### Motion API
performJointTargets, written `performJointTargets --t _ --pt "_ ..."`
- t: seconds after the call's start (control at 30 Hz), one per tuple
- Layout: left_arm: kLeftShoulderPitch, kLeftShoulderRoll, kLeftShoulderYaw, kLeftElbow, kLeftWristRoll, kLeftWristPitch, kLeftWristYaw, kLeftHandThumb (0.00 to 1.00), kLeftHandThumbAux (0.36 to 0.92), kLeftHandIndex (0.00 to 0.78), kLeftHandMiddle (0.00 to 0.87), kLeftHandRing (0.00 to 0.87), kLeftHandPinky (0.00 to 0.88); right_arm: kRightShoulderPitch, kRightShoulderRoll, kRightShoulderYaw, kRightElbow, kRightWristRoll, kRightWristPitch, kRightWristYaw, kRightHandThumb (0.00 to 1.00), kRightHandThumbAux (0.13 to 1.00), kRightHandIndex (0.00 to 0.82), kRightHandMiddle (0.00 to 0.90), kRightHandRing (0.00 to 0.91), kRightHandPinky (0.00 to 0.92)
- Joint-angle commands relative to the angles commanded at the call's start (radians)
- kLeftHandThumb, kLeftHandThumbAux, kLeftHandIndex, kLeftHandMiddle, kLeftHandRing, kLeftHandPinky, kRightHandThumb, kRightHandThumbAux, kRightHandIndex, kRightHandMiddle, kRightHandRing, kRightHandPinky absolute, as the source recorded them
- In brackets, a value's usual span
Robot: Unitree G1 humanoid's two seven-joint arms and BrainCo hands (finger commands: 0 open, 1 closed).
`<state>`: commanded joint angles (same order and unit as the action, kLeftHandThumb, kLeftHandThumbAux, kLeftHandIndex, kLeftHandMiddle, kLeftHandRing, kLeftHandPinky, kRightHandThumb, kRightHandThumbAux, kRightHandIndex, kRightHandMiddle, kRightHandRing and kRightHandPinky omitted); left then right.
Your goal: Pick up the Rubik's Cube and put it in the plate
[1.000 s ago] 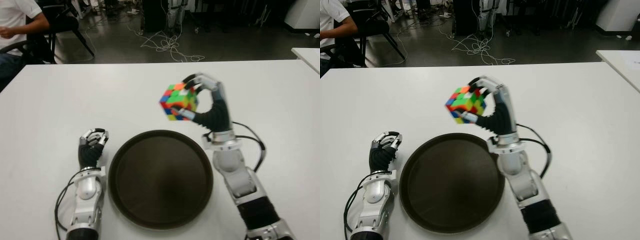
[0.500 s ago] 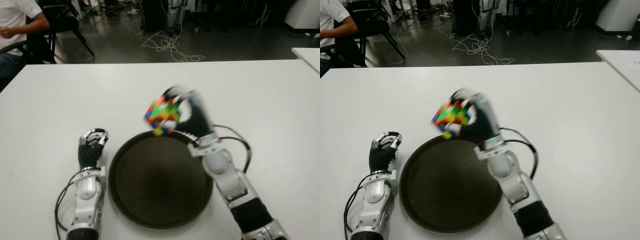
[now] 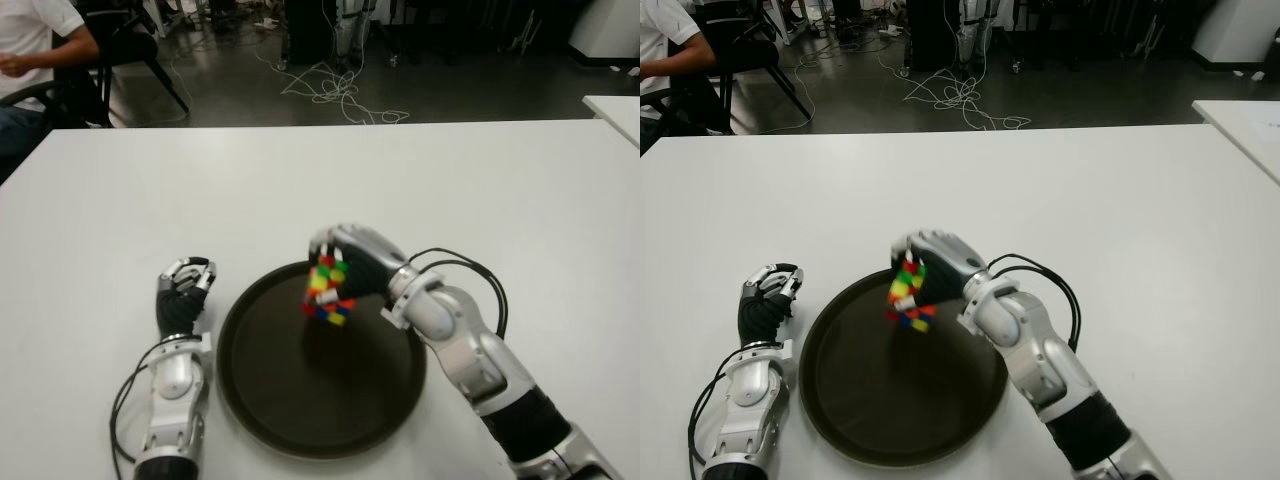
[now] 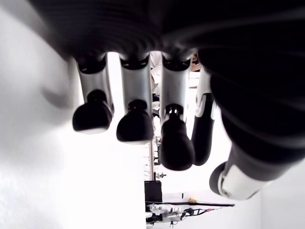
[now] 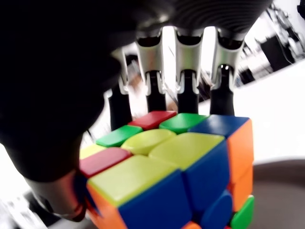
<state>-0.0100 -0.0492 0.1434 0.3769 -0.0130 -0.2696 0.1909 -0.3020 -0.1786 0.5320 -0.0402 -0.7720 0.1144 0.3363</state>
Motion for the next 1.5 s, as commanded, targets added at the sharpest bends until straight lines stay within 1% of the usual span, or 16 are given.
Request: performJointTargets --t 0.17,0.23,0.33,0.43,0.6,0.83,1.0,1.07,1.13,1.23,1.3,1.33,1.37,1.4,1.43,1.5 --pt "-0.001 0.0 0.002 0.001 0.0 0.0 0.001 0.717 0.7 0.445 0.789 0.822 0.82 -0.016 -0.004 0.025 -0.016 -0.04 0.057 0.06 0.141 0.903 0.517 0.751 0.783 0.772" --pt "-0.001 0.0 0.002 0.001 0.001 0.002 0.0 0.717 0.701 0.445 0.789 0.822 0.82 -0.034 -0.006 0.046 -0.02 -0.058 0.091 0.121 0.102 0.908 0.585 0.776 0.799 0.785" --pt "-0.001 0.001 0.002 0.0 0.002 0.003 -0.002 0.717 0.701 0.445 0.788 0.821 0.819 -0.066 -0.014 0.071 -0.027 -0.071 0.125 0.214 0.057 0.917 0.647 0.796 0.812 0.793" --pt "0.0 0.002 0.001 -0.002 0.001 0.006 -0.006 0.717 0.701 0.444 0.787 0.819 0.817 -0.086 -0.022 0.084 -0.033 -0.067 0.141 0.281 0.035 0.921 0.683 0.805 0.816 0.792" --pt "0.002 0.002 0.0 -0.008 0.002 0.01 -0.007 0.717 0.701 0.444 0.785 0.817 0.816 -0.1 -0.027 0.093 -0.041 -0.056 0.16 0.342 0.024 0.927 0.705 0.811 0.818 0.789" --pt "0.001 -0.001 0.001 0.0 0.001 -0.004 -0.005 0.718 0.7 0.445 0.788 0.819 0.819 -0.107 -0.04 0.102 -0.048 -0.047 0.143 0.364 0.05 0.922 0.697 0.807 0.814 0.785" --pt "-0.001 0.003 0.001 0.004 0.004 -0.006 -0.006 0.717 0.7 0.445 0.79 0.819 0.819 -0.079 -0.039 0.066 -0.049 0.028 0.08 0.31 0.049 0.918 0.681 0.803 0.812 0.787" --pt "-0.001 0.007 -0.002 0.005 0.008 -0.005 -0.009 0.717 0.701 0.445 0.794 0.821 0.82 -0.063 -0.034 0.046 -0.041 0.064 0.051 0.275 0.025 0.923 0.658 0.8 0.811 0.789" --pt "-0.002 0.012 -0.004 0.009 0.011 -0.003 -0.012 0.717 0.7 0.445 0.8 0.825 0.821 -0.04 -0.018 0.016 -0.024 0.114 0.009 0.215 0.01 0.929 0.598 0.778 0.795 0.777" --pt "-0.003 0.016 -0.006 0.013 0.016 -0.002 -0.011 0.717 0.7 0.445 0.803 0.827 0.821 -0.019 0.005 -0.018 0.0 0.178 -0.039 0.151 0.004 0.931 0.559 0.751 0.771 0.754" --pt "-0.003 0.017 -0.008 0.015 0.02 -0.001 -0.009 0.717 0.7 0.445 0.805 0.829 0.823 -0.01 0.017 -0.035 0.013 0.214 -0.066 0.118 0.001 0.925 0.51 0.665 0.69 0.667" --pt "-0.004 0.018 -0.008 0.016 0.024 0.0 -0.004 0.717 0.7 0.445 0.805 0.829 0.823 -0.003 0.026 -0.046 0.02 0.237 -0.083 0.101 0.001 0.924 0.503 0.653 0.679 0.654" --pt "-0.004 0.018 -0.008 0.017 0.027 0.0 -0.001 0.717 0.7 0.445 0.805 0.83 0.824 0.0 0.03 -0.052 0.026 0.253 -0.094 0.088 0.0 0.908 0.443 0.573 0.601 0.57" --pt "-0.004 0.018 -0.007 0.018 0.032 -0.001 0.005 0.717 0.7 0.445 0.805 0.831 0.825 0.005 0.037 -0.063 0.03 0.279 -0.109 0.08 0.0 0.897 0.404 0.521 0.55 0.516" --pt "-0.005 0.016 -0.007 0.019 0.037 -0.003 0.013 0.717 0.7 0.445 0.804 0.832 0.827 0.008 0.042 -0.074 0.032 0.309 -0.121 0.082 0.0 0.868 0.312 0.432 0.48 0.447" --pt "-0.006 0.014 -0.007 0.02 0.042 -0.006 0.022 0.716 0.7 0.444 0.803 0.832 0.829 0.008 0.043 -0.083 0.035 0.342 -0.134 0.085 0.0 0.837 0.211 0.338 0.412 0.387"
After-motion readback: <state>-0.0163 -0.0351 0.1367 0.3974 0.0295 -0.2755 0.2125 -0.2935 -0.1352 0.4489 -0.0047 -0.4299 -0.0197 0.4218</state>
